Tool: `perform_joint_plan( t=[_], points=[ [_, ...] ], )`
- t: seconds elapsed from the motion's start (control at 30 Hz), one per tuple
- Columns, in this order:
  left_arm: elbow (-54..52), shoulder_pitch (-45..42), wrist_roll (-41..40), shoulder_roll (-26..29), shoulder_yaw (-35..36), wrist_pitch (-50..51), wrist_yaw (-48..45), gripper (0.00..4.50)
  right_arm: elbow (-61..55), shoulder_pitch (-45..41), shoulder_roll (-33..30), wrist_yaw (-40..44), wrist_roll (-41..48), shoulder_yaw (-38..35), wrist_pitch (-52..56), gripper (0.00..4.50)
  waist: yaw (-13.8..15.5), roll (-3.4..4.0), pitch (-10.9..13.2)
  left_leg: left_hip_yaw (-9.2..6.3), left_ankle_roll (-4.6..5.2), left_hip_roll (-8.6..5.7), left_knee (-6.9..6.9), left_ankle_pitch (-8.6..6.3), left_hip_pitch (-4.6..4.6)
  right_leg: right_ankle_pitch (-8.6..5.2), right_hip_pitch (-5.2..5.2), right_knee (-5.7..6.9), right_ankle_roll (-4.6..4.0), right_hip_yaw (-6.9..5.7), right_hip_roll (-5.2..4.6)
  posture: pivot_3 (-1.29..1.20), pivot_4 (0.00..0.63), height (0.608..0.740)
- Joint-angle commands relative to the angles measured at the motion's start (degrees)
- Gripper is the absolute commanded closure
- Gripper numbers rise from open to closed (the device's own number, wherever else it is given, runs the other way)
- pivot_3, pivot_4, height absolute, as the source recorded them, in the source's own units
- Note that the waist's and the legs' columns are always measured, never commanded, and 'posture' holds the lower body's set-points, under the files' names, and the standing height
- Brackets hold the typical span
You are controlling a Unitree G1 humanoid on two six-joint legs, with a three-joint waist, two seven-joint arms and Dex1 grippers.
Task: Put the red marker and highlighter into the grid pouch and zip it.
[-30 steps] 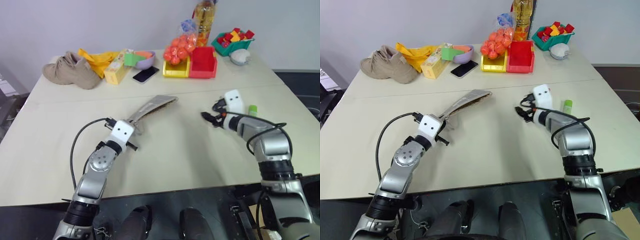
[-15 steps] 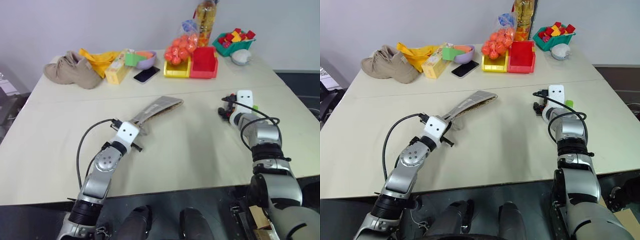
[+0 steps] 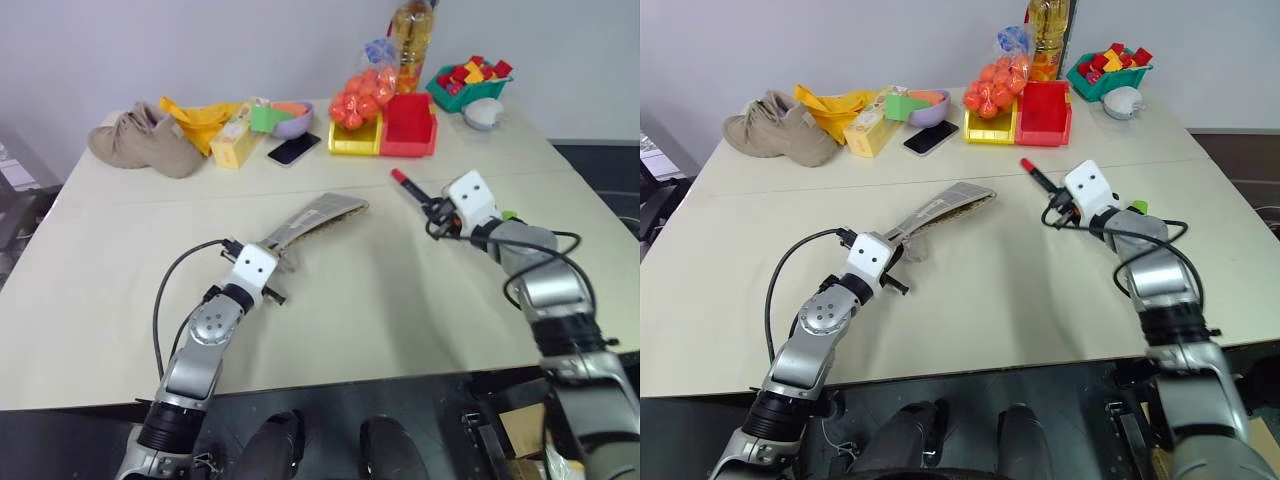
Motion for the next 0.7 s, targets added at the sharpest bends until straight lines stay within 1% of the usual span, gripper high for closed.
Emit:
perform_joint_plan(
  t=[0.03, 0.13, 0.33, 0.57, 0.7],
  points=[
    [-0.81, -0.49, -0.83, 0.16, 0.39, -1.47, -0.81, 4.50, -6.65, 1.53, -2.24, 5.58, 1.06, 0.06, -1.83, 4.09, -0.13, 0.00, 0.00, 0.00, 0.00, 0.00, 0.03, 0.00, 0.00, 0.01, 0.02, 0.00, 0.00, 0.00, 0.00, 0.00, 0.150, 0.740],
    [-0.49, -0.87, -0.76, 0.05, 0.28, -1.73, -1.17, 4.50, -8.93, 2.33, -2.52, 7.66, 1.44, 0.02, -1.04, 4.09, -0.12, 0.00, 0.00, -0.01, -0.01, 0.01, 0.05, 0.00, 0.01, 0.02, 0.01, 0.01, 0.00, 0.01, 0.00, 0.00, 0.150, 0.740],
    [-0.14, -1.36, -0.65, -0.14, 0.43, -1.71, -1.33, 4.50, -8.50, 2.08, -1.82, 9.07, 0.73, -0.08, -1.61, 4.09, 0.13, -0.01, 0.00, 0.00, 0.00, 0.00, 0.04, 0.00, 0.00, 0.01, 0.01, -0.01, 0.00, 0.01, -0.02, 0.00, 0.150, 0.740],
    [0.07, -1.53, -0.43, -0.11, 0.37, -1.69, -1.46, 4.50, -10.06, 3.09, -2.10, 13.20, 4.27, -1.83, -1.57, 4.09, 0.11, -0.01, 0.00, 0.00, 0.00, 0.00, 0.04, 0.00, 0.00, 0.02, 0.01, -0.01, 0.00, 0.01, -0.02, 0.00, 0.150, 0.740],
    [0.17, -1.61, -0.37, -0.20, 0.15, -1.78, -1.58, 4.50, -11.32, 3.80, -2.77, 14.51, 4.30, -1.60, -1.50, 4.09, 0.11, -0.01, 0.00, 0.00, 0.00, 0.00, 0.04, 0.00, 0.00, 0.02, 0.01, -0.01, 0.00, 0.01, -0.02, 0.00, 0.150, 0.740]
  ],
)
